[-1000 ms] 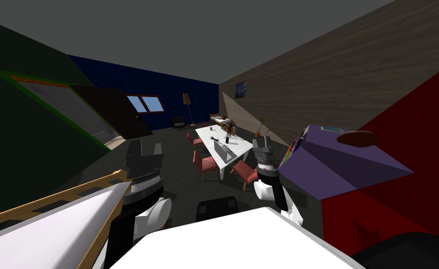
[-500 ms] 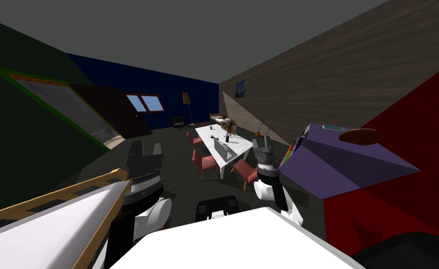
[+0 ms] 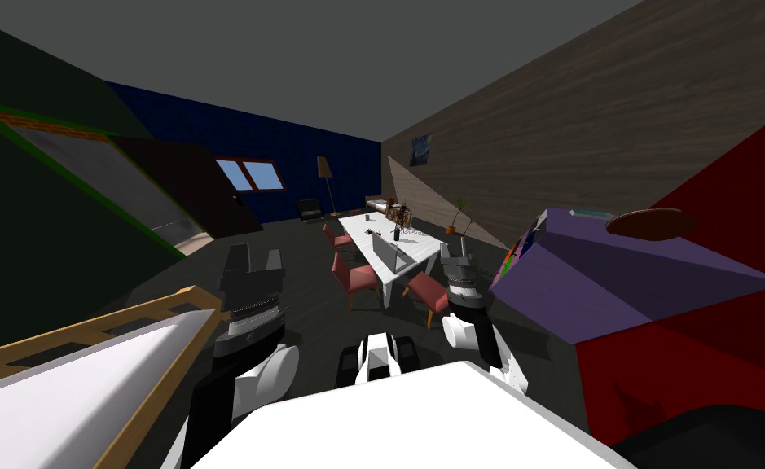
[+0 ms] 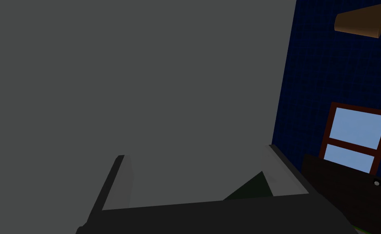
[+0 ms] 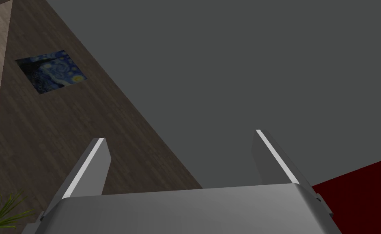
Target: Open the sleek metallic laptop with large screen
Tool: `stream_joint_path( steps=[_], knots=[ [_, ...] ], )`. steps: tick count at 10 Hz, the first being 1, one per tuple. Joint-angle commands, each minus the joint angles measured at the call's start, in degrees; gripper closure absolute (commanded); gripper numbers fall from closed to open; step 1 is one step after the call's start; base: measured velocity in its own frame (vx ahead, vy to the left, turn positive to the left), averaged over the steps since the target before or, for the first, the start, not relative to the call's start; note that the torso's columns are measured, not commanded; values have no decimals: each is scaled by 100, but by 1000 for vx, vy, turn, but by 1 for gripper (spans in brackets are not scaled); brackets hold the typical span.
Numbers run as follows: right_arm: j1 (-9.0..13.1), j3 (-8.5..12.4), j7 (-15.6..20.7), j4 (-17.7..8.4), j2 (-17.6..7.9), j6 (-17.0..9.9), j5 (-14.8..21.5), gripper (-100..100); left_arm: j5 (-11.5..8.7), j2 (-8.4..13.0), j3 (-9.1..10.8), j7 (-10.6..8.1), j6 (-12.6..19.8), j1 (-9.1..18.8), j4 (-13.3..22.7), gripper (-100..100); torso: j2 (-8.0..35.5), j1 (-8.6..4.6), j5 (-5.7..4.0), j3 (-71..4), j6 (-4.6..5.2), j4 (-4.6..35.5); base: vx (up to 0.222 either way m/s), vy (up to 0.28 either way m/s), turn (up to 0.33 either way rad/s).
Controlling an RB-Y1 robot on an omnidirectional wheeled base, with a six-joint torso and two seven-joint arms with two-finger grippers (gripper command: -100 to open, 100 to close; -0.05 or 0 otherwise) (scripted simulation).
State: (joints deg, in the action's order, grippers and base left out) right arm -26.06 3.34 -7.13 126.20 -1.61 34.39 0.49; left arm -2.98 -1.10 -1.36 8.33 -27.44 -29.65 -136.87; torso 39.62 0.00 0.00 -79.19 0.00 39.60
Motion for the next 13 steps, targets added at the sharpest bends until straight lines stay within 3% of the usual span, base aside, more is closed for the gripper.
stream_joint_path(
  steps=[1,6,13],
  knots=[
    [43,13,180,-111,-311,-24,149,-100,0,0,0,0,0,-1,2,0,191,1,1,-396,0,188,15,14,14],
    [170,55,729,-423,-705,-91,604,-100,0,0,0,0,1,-1,3,0,266,3,1,-538,0,268,22,26,18],
    [419,141,1817,-1011,-1053,-215,1534,-100,0,0,0,0,1,-1,3,0,266,-1,0,-538,0,268,33,34,25]
  ],
)
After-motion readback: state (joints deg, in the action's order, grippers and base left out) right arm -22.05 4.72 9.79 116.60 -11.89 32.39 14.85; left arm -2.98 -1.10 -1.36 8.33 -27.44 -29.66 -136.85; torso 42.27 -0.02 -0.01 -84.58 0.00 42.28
